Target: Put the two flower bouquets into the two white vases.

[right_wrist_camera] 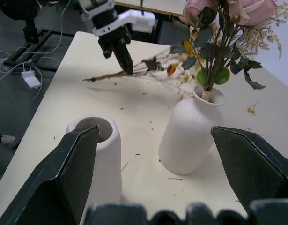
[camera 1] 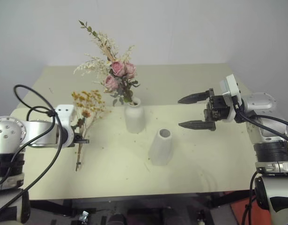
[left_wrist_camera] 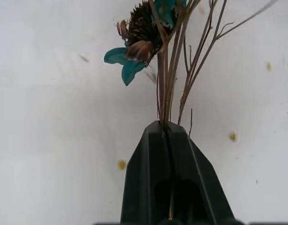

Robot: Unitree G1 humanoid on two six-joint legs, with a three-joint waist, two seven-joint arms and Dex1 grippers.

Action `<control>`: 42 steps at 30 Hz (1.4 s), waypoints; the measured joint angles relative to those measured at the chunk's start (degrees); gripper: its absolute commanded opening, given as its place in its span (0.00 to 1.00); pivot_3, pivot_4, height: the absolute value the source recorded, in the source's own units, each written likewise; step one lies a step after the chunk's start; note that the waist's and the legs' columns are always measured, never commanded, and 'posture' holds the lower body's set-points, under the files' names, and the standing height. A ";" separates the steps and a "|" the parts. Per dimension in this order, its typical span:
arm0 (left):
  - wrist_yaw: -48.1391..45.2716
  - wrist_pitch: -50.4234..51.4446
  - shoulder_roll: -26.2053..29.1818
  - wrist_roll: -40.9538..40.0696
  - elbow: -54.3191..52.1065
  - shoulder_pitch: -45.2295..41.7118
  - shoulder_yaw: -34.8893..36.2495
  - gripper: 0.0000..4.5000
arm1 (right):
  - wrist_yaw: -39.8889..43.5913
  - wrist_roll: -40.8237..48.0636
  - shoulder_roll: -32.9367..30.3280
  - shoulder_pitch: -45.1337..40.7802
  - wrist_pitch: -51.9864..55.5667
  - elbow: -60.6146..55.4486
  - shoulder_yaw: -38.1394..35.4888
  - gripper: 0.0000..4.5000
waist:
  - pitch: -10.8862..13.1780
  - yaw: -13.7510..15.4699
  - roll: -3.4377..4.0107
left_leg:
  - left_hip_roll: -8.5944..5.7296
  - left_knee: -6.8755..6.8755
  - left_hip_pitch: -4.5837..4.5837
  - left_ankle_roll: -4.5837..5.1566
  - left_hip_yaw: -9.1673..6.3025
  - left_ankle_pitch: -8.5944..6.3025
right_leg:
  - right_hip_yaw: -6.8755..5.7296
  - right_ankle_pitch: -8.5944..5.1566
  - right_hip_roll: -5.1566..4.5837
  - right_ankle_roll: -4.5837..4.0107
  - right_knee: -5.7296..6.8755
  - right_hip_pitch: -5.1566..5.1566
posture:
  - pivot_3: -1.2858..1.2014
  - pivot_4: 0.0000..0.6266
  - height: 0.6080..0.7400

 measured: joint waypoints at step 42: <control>-86.96 -36.77 -15.68 27.23 -13.13 -8.82 -5.60 0.00 | -5.38 3.68 -8.81 12.55 7.66 -12.29 -6.12 1.00 | 0.00 0.02 0.00 | 0.09 0.01 -0.11 0.04 0.11 -0.01 | 0.03 -0.11 0.06 0.33 -0.44 0.09 | 0.52 0.24 1.00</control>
